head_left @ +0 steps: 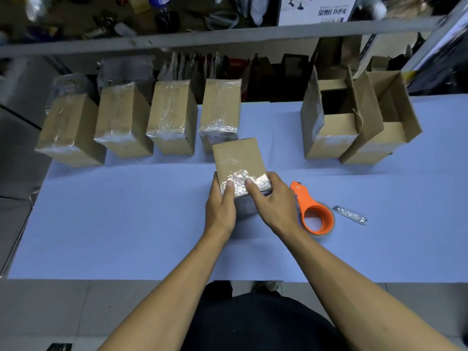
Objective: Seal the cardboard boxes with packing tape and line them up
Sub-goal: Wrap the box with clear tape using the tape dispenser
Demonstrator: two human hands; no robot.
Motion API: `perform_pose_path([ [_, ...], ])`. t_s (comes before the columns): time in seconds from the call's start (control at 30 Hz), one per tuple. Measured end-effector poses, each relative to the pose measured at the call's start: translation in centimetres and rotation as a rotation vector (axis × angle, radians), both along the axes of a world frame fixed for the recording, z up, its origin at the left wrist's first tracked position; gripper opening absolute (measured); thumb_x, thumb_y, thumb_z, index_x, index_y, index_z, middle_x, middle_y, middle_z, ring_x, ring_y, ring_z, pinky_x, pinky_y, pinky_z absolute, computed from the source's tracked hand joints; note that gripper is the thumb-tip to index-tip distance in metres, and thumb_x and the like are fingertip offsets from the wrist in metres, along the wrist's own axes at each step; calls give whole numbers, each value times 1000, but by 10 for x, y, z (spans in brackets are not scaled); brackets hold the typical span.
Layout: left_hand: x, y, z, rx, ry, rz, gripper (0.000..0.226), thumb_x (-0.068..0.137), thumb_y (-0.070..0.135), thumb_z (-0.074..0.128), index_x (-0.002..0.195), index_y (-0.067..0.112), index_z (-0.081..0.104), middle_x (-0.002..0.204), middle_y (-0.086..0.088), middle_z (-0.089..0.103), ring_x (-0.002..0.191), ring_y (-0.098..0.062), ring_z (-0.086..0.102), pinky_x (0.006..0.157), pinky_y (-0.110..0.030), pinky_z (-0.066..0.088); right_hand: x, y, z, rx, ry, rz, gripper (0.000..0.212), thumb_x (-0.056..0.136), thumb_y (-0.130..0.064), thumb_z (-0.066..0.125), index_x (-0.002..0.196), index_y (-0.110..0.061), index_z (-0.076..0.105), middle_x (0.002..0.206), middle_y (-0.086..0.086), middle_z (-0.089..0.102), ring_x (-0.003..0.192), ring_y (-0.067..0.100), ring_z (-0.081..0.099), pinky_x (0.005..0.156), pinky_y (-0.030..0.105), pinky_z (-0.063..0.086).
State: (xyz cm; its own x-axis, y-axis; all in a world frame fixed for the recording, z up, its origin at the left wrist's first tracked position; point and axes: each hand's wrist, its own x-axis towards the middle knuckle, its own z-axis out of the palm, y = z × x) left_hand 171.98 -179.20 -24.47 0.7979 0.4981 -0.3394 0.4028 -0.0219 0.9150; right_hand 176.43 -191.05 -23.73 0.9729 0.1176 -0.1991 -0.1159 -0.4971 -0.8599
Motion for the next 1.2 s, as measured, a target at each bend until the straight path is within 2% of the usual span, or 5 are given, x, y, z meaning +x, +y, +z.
perform_pose_path([
  [0.23,3,-9,-1,-118,-58,159,41,90,37,50,128,27,62,117,11,70,107,-9,65,94,-30,50,6,-12,-1,170,30,26,43,101,-32,51,58,-41,51,53,-13,42,57,6,34,54,20,28],
  [0.5,8,-3,23,62,92,154,36,85,40,43,106,25,67,99,2,69,98,-25,63,79,-33,49,2,-27,6,254,189,229,36,102,-48,43,136,-43,55,134,-13,58,123,-2,50,97,10,34],
  [0.67,9,26,29,74,296,46,59,82,57,46,140,45,39,126,0,62,107,-29,65,76,-41,58,17,-38,3,147,81,349,48,90,-33,69,136,-38,56,114,-3,56,101,-5,54,93,10,40],
  [0.8,-12,17,16,287,163,-39,46,102,43,42,146,31,44,150,6,45,138,-14,42,114,-36,35,16,-32,-11,-124,-20,426,37,90,-50,60,119,-28,67,107,-6,73,100,18,64,89,37,51],
  [1.2,-27,60,-23,311,175,202,30,101,28,46,87,10,64,69,1,55,67,-14,46,55,-21,37,23,-38,-15,-365,-102,279,60,84,-47,70,138,-24,55,132,5,52,124,25,45,103,34,36],
])
